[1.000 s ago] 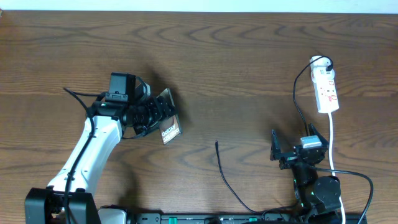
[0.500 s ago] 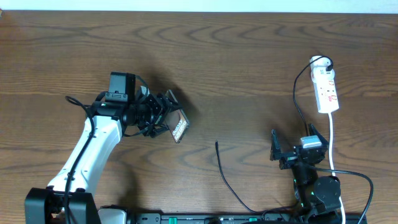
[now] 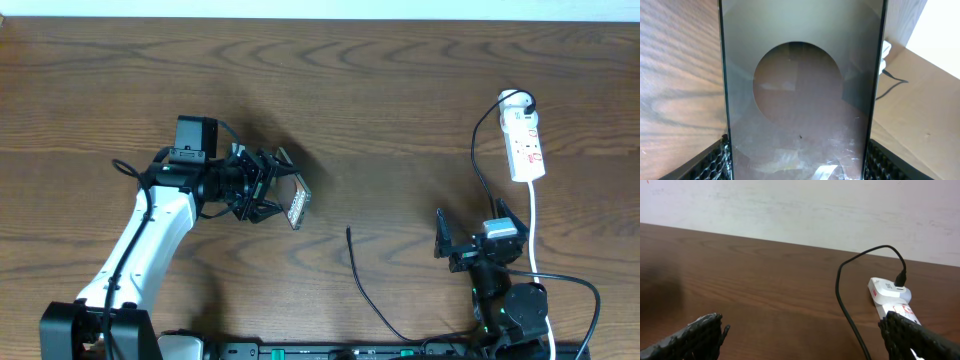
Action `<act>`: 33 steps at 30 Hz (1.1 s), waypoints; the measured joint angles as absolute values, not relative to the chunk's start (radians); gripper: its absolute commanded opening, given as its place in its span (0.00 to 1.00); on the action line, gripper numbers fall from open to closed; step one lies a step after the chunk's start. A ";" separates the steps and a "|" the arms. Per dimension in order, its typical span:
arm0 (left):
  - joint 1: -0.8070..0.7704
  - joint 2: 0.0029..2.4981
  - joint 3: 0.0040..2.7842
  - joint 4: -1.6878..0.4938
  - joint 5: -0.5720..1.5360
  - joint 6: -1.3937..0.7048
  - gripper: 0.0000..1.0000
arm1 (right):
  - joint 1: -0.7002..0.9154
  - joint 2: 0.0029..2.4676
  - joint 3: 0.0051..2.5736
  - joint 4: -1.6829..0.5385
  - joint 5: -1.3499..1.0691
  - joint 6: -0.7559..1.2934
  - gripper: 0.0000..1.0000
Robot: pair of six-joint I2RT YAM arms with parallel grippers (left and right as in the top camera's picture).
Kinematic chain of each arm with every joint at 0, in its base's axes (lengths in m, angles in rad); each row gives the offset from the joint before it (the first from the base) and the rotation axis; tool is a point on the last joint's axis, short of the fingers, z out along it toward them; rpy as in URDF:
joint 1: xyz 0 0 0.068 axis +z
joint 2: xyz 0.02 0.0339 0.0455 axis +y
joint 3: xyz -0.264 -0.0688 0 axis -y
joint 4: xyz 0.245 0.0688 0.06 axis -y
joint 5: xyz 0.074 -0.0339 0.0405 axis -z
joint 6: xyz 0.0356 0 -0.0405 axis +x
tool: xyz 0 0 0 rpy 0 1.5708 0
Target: Plug charger to phone and switch on socket
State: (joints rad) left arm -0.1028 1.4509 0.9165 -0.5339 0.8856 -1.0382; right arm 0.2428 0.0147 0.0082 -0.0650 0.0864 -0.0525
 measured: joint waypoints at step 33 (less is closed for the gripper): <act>-0.033 1.451 0.916 -0.533 1.146 -1.336 0.07 | 0.243 0.015 0.008 -0.065 0.086 -0.052 0.99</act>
